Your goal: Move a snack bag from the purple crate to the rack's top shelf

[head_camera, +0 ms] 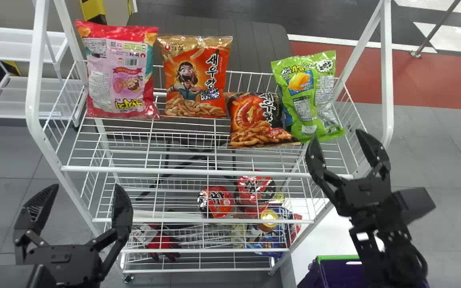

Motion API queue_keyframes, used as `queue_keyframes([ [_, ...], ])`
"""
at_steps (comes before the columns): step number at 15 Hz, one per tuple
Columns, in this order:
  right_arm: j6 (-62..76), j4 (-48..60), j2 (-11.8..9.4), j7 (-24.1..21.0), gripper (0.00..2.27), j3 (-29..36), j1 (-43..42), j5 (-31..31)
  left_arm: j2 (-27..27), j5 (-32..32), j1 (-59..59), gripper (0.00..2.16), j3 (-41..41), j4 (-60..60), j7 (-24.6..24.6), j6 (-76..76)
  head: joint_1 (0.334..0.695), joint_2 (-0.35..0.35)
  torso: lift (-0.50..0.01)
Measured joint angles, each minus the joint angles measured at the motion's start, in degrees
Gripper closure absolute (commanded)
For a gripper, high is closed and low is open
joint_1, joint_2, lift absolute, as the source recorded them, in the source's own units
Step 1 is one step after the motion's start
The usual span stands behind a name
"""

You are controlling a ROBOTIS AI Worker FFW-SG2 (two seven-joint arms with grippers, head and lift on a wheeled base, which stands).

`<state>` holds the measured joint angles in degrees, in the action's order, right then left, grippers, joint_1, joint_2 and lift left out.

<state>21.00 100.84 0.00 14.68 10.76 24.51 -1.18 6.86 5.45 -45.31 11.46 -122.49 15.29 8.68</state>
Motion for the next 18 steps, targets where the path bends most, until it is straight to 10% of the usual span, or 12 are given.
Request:
queue_keyframes([
  [18,-13.7,16.9,-0.1,6.7,0.18,-1.9,18.8,9.4,0.0,0.9,-0.7,0.15,0.0,0.2,2.6,1.9,0.695,-0.079,0.001],
])
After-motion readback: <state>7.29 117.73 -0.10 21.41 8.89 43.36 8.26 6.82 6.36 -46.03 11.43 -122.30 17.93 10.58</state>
